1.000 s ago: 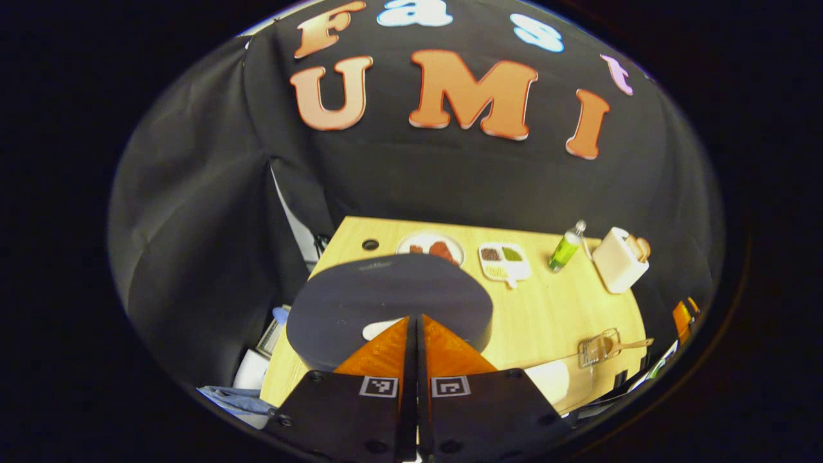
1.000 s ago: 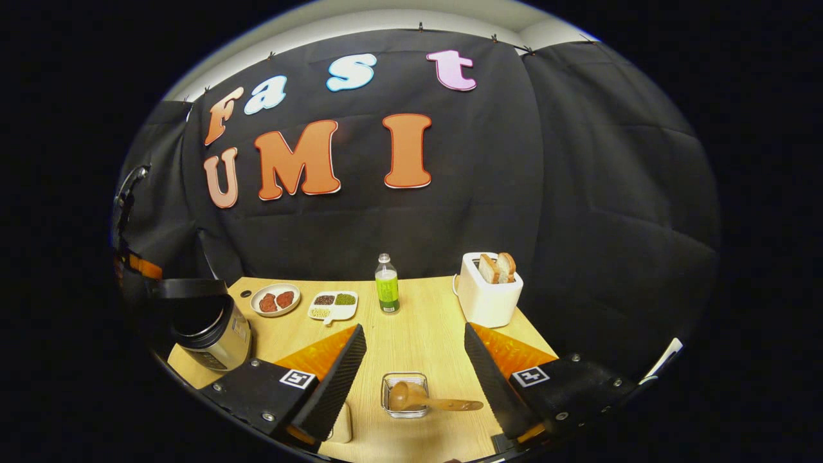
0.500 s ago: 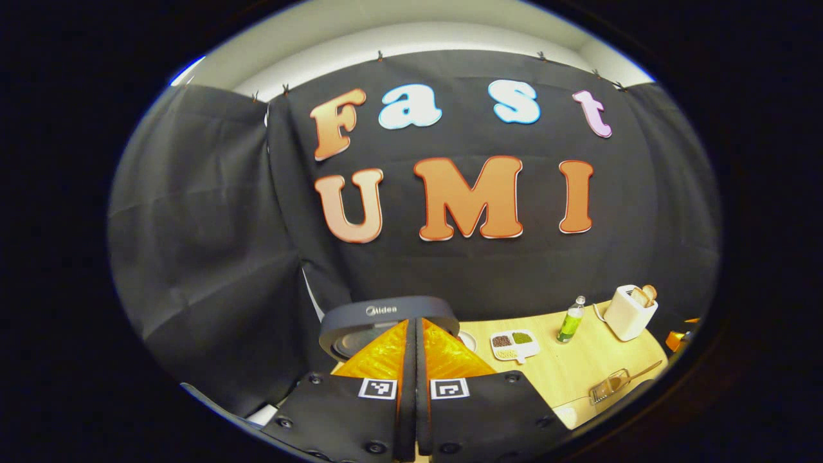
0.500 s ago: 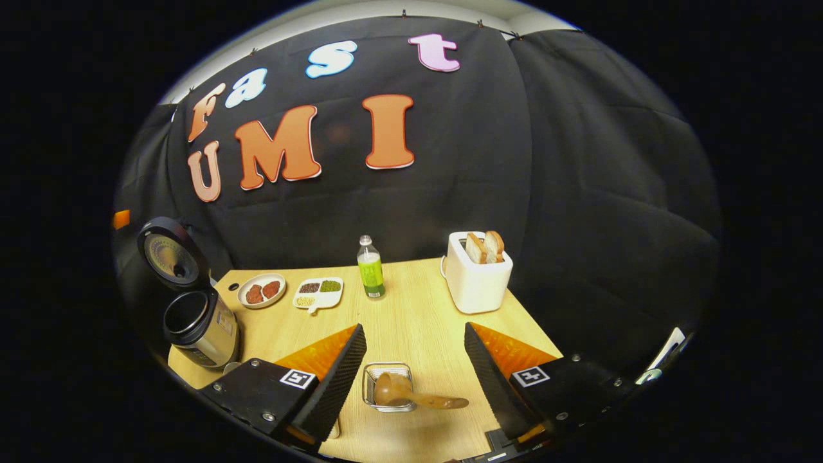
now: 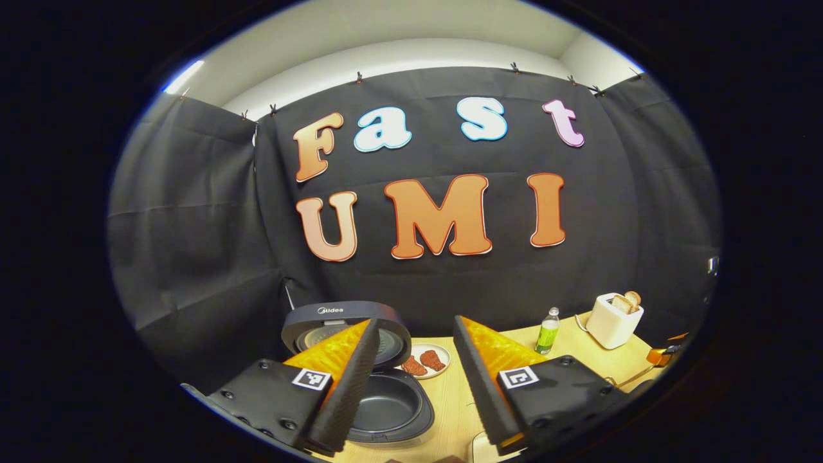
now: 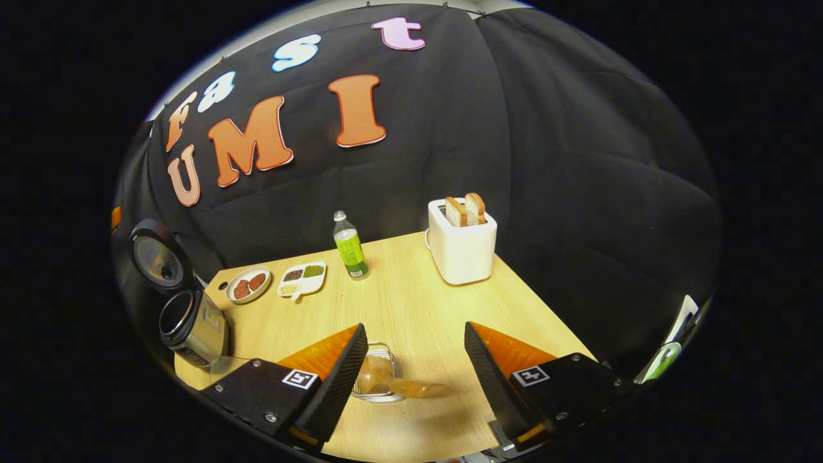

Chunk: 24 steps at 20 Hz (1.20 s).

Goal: Close the left gripper, press the button to open the rice cooker; take a wooden spoon from the chopstick holder with the right hand, scoop a spoonful of rice and pour it into the rice cooker, then put the wooden spoon back into the chopstick holder.

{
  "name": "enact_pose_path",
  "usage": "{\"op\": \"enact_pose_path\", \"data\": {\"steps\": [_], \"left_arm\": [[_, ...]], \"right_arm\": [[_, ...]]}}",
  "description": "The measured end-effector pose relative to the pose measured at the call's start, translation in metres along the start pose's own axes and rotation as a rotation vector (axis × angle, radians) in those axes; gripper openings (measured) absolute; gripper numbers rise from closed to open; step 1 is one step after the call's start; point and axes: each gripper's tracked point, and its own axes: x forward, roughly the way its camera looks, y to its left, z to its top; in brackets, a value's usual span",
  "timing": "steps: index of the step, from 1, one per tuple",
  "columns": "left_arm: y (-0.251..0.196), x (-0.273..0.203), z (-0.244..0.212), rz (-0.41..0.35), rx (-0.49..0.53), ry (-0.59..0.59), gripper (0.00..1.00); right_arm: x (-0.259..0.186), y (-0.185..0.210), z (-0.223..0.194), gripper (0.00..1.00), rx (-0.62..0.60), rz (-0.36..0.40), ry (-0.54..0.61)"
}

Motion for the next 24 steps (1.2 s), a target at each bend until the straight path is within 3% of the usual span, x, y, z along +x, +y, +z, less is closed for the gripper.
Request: {"op": "enact_pose_path", "data": {"steps": [3,7,11,16,17,18,19,21,23,24], "left_arm": [[-0.012,0.000,0.001,0.003,0.012,-0.015,0.94],[-0.008,-0.009,0.034,0.097,0.090,-0.181,0.85],[-0.020,-0.017,0.032,0.101,0.102,-0.173,0.85],[-0.011,-0.020,0.024,0.120,0.127,-0.163,0.85],[-0.008,-0.021,0.024,0.124,0.128,-0.161,0.89],[-0.006,-0.022,0.023,0.126,0.128,-0.159,0.85],[-0.004,-0.023,0.023,0.131,0.127,-0.158,0.85],[0.001,-0.024,0.025,0.141,0.133,-0.164,0.85],[0.005,-0.027,0.028,0.151,0.132,-0.178,0.81],[0.006,-0.028,0.029,0.153,0.131,-0.181,0.85]], "right_arm": [[0.005,0.000,-0.020,0.94,0.005,0.008,0.023],[0.021,-0.010,-0.052,0.94,0.050,-0.029,0.080],[0.033,0.001,-0.074,0.90,0.189,-0.002,0.124],[0.047,0.022,-0.086,0.65,0.316,0.040,0.137],[0.052,0.029,-0.086,0.61,0.331,0.050,0.142],[0.053,0.035,-0.086,0.47,0.336,0.053,0.145],[0.057,0.036,-0.081,0.41,0.329,0.048,0.132],[0.059,0.037,-0.074,0.32,0.297,0.043,0.122],[0.060,0.040,-0.066,0.29,0.284,0.055,0.117],[0.059,0.042,-0.064,0.25,0.290,0.060,0.117]]}}
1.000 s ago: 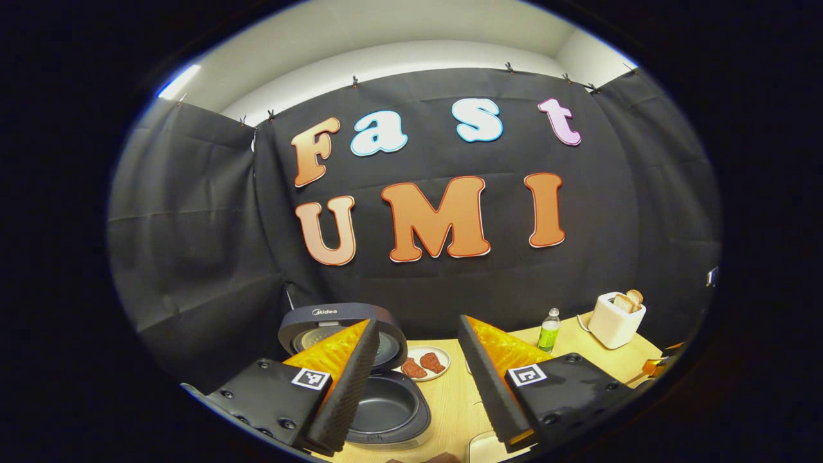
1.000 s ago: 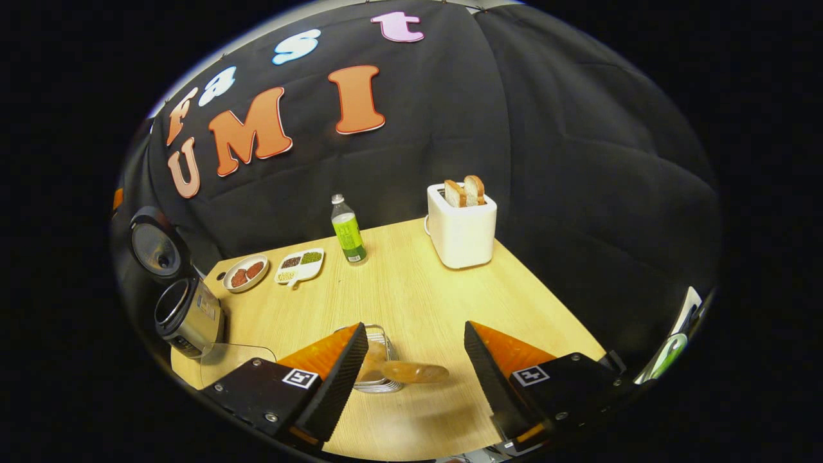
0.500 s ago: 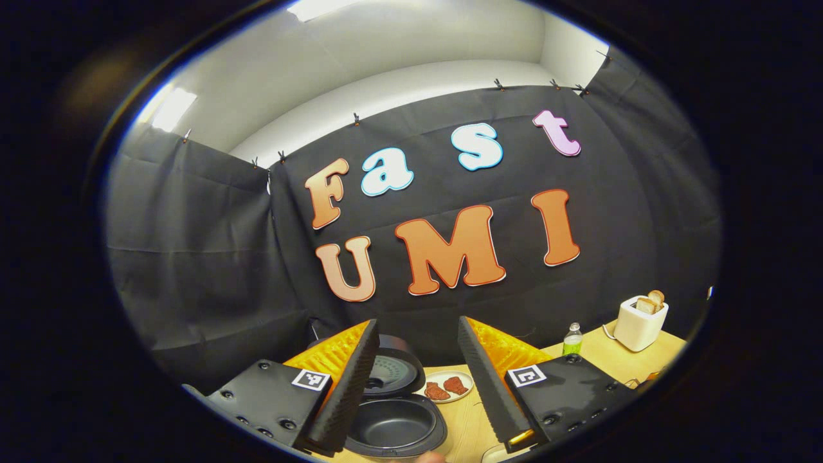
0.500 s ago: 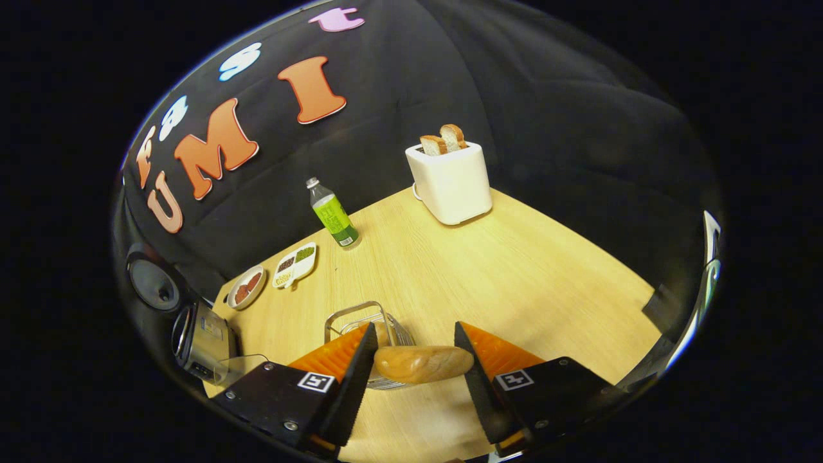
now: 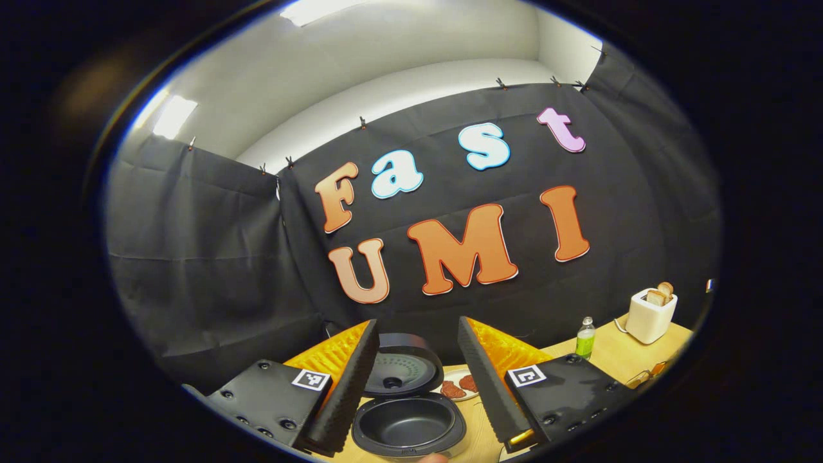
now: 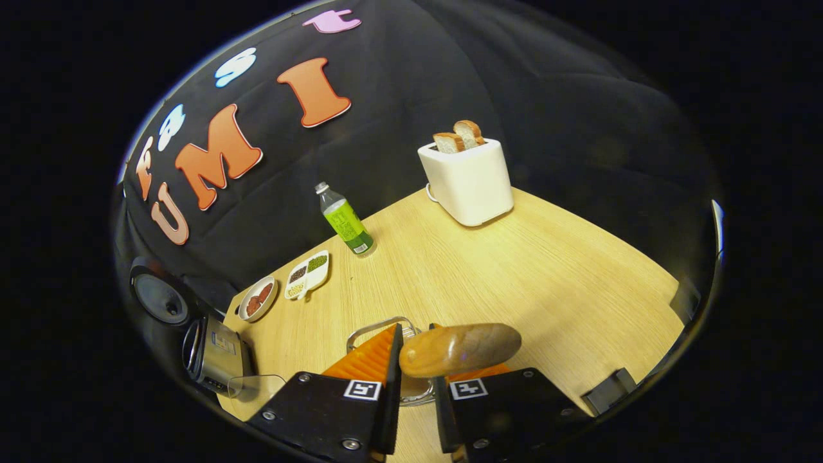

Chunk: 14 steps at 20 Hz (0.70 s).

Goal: Close the left gripper, press the button to open the rice cooker; take a wooden spoon from the chopstick holder with the right hand, scoop a spoonful of rice and pour it into the rice cooker, then put the wooden spoon back into the chopstick holder.

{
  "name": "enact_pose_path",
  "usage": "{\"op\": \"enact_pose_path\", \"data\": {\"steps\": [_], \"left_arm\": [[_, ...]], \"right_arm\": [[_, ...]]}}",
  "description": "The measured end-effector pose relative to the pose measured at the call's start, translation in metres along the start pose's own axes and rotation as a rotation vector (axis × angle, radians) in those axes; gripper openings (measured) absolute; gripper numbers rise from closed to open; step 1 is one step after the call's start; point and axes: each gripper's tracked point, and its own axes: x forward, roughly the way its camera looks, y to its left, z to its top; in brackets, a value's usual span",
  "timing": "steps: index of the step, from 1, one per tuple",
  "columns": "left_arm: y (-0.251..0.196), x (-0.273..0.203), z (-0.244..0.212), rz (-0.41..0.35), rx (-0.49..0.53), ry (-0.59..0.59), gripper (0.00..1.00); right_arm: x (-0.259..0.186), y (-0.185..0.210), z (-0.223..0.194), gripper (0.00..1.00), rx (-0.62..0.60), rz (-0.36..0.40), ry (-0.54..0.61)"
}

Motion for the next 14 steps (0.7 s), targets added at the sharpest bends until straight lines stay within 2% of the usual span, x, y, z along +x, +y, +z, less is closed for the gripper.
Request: {"op": "enact_pose_path", "data": {"steps": [1,4,5,6,9,11,12,14], "left_arm": [[0.003,-0.001,-0.001,0.003,-0.001,-0.003,0.77],[0.006,-0.001,-0.004,0.005,-0.013,0.010,0.77],[0.008,-0.001,-0.007,0.009,-0.015,0.012,0.85],[0.009,-0.001,-0.008,0.010,-0.015,0.012,0.77],[0.016,-0.003,-0.009,0.017,-0.014,0.011,0.77],[0.018,-0.003,-0.012,0.013,-0.034,0.020,0.93],[0.021,-0.002,-0.013,0.013,-0.046,0.022,0.77],[0.025,-0.003,-0.019,0.011,-0.063,0.035,0.77]], "right_arm": [[0.002,0.002,0.002,0.23,0.002,-0.004,-0.001],[0.003,0.004,0.002,0.18,0.012,-0.017,-0.004],[0.003,0.005,0.002,0.17,0.019,-0.029,0.005],[0.003,0.004,0.000,0.16,0.030,-0.044,0.016],[-0.001,0.010,0.008,0.14,0.038,-0.048,0.022],[-0.012,0.020,0.023,0.13,0.028,-0.026,-0.004],[-0.019,0.023,0.031,0.13,0.025,-0.013,-0.021],[-0.034,0.031,0.049,0.13,0.023,0.013,-0.061]]}}
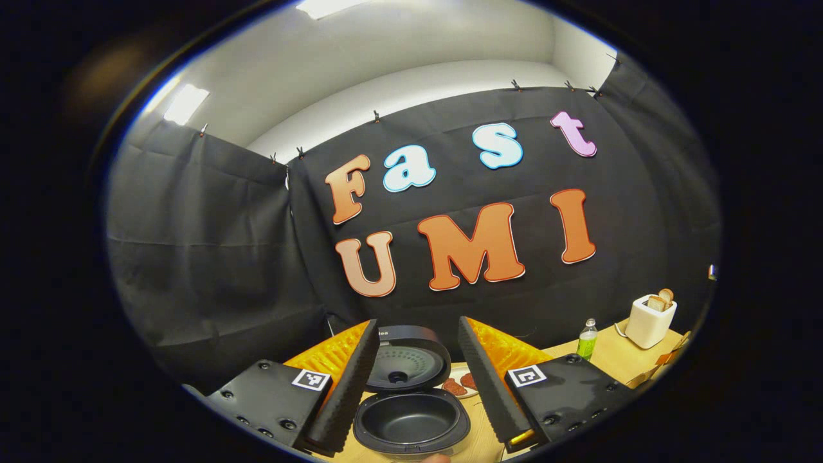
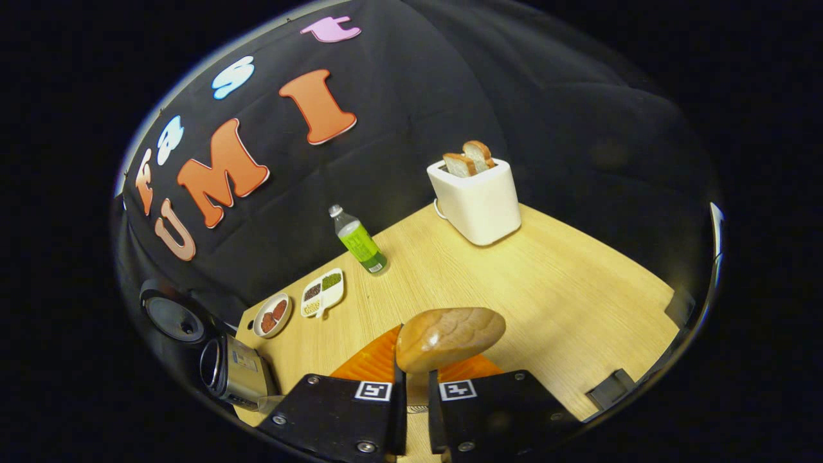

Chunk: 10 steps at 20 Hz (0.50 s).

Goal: Close the left gripper, press the button to open the rice cooker; take a wooden spoon from the chopstick holder with the right hand, scoop a spoonful of rice and pour it into the rice cooker, then put the wooden spoon back into the chopstick holder.

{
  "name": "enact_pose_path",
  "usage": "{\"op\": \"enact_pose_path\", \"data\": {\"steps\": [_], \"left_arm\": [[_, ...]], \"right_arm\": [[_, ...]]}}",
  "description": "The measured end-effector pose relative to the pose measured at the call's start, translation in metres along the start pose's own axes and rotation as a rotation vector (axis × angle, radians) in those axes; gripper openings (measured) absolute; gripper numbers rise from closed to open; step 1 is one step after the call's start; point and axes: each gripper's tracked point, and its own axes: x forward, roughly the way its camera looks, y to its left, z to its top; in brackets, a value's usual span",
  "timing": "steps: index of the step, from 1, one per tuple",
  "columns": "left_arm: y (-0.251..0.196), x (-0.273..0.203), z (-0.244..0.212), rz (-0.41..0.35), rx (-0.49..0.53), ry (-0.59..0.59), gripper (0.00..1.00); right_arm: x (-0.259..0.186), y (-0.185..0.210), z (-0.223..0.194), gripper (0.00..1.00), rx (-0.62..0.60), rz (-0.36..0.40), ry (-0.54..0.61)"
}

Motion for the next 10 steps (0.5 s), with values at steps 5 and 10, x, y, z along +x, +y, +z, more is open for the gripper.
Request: {"op": "enact_pose_path", "data": {"steps": [5,10], "left_arm": [[0.016,-0.002,-0.021,-0.020,-0.074,0.047,0.99],[0.044,0.000,-0.043,0.005,-0.101,0.085,0.92]], "right_arm": [[-0.034,0.037,0.021,0.12,-0.080,0.077,-0.036],[-0.064,0.107,0.000,0.12,-0.159,0.229,0.003]]}}
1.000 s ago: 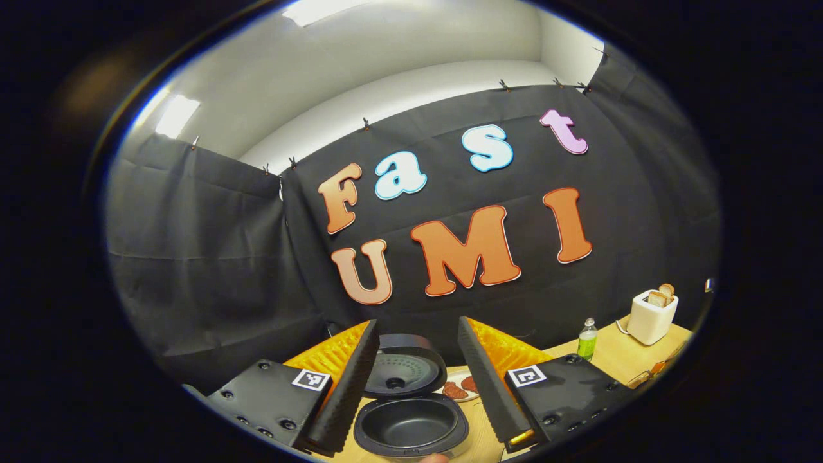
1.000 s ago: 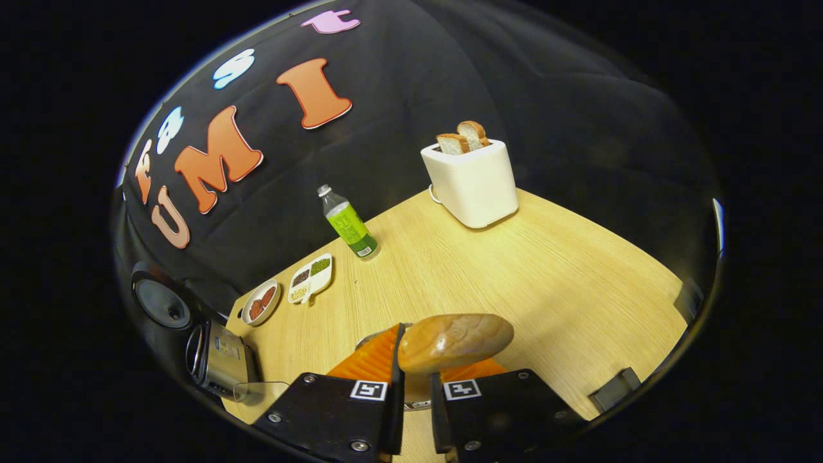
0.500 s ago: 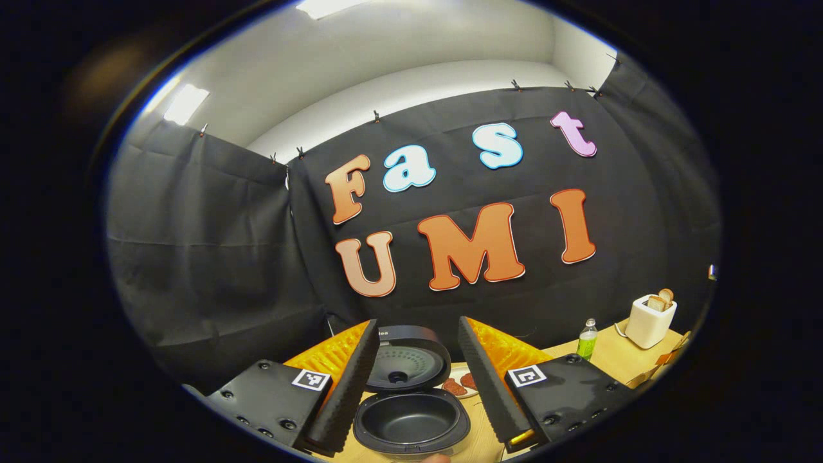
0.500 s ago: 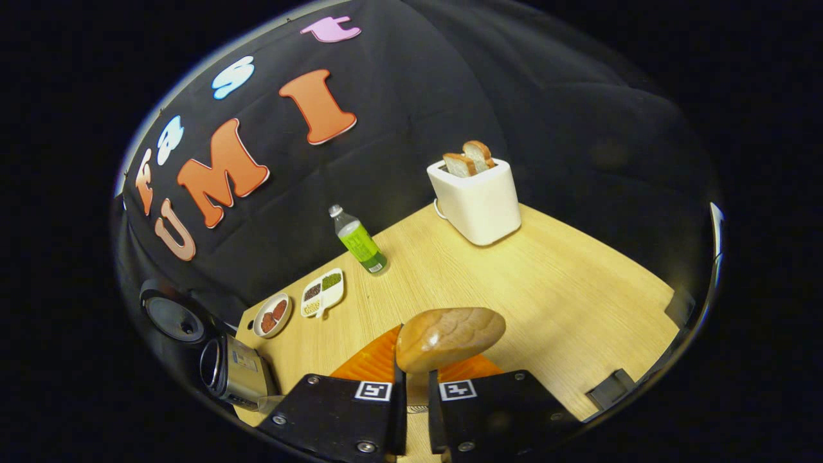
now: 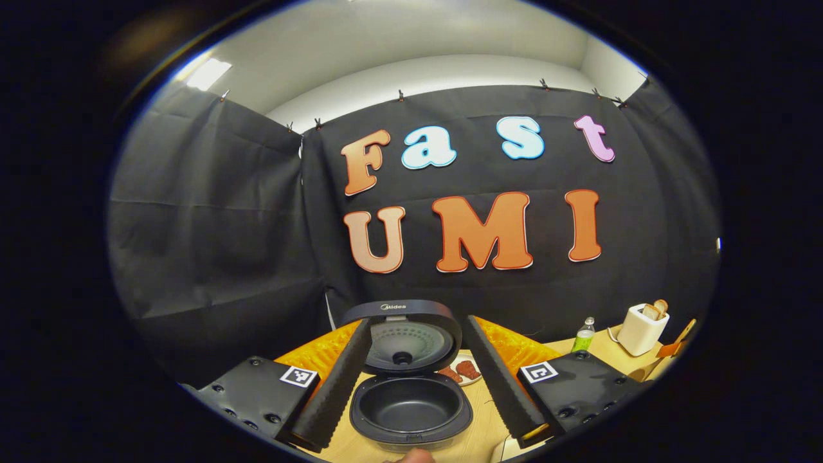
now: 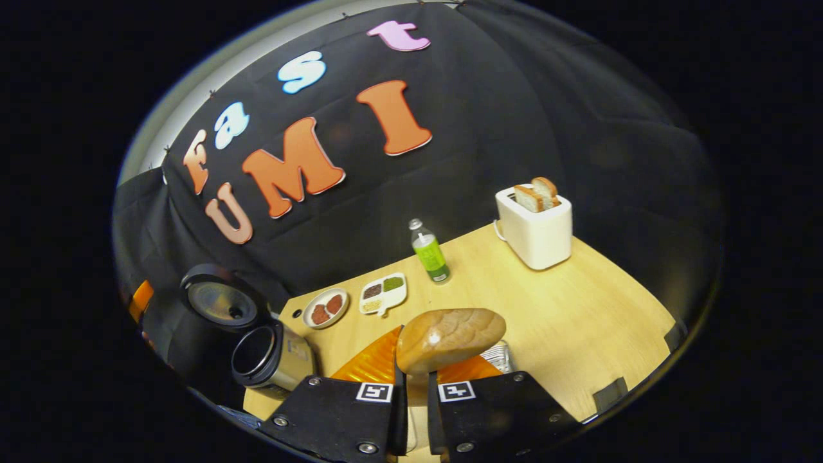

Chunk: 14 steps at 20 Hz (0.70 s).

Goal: Close the left gripper, press the button to open the rice cooker; take a wooden spoon from the chopstick holder with the right hand, scoop a spoonful of rice and pour it into the rice cooker, then put the wooden spoon back into the chopstick holder.

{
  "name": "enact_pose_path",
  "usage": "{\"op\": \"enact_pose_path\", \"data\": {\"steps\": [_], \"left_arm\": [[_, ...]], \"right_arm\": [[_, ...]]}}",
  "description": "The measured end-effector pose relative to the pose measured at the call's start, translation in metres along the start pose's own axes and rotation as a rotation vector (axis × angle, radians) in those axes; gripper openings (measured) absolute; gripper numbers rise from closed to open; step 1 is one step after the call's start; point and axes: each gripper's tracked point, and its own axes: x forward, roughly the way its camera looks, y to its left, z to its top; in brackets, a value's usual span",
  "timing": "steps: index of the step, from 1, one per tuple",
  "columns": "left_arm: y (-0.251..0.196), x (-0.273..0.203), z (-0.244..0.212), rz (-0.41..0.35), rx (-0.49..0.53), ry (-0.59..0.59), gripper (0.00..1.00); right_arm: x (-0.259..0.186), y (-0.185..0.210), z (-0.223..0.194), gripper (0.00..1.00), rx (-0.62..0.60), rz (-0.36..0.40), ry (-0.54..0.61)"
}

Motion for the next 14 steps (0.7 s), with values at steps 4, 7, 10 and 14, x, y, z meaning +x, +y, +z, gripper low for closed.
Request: {"op": "enact_pose_path", "data": {"steps": [4,7,10,14], "left_arm": [[0.008,-0.004,-0.008,-0.012,-0.003,0.010,1.00],[0.012,-0.003,-0.016,-0.018,-0.008,0.026,0.91],[0.016,-0.006,-0.026,-0.034,0.003,0.045,1.00],[0.029,-0.003,-0.035,-0.031,0.015,0.067,0.99]], "right_arm": [[0.001,0.049,-0.033,0.12,-0.099,0.080,0.060],[0.008,0.056,-0.053,0.12,-0.220,0.048,0.070],[0.017,0.060,-0.078,0.12,-0.377,0.015,0.081],[0.028,0.059,-0.101,0.12,-0.537,-0.075,0.069]]}}
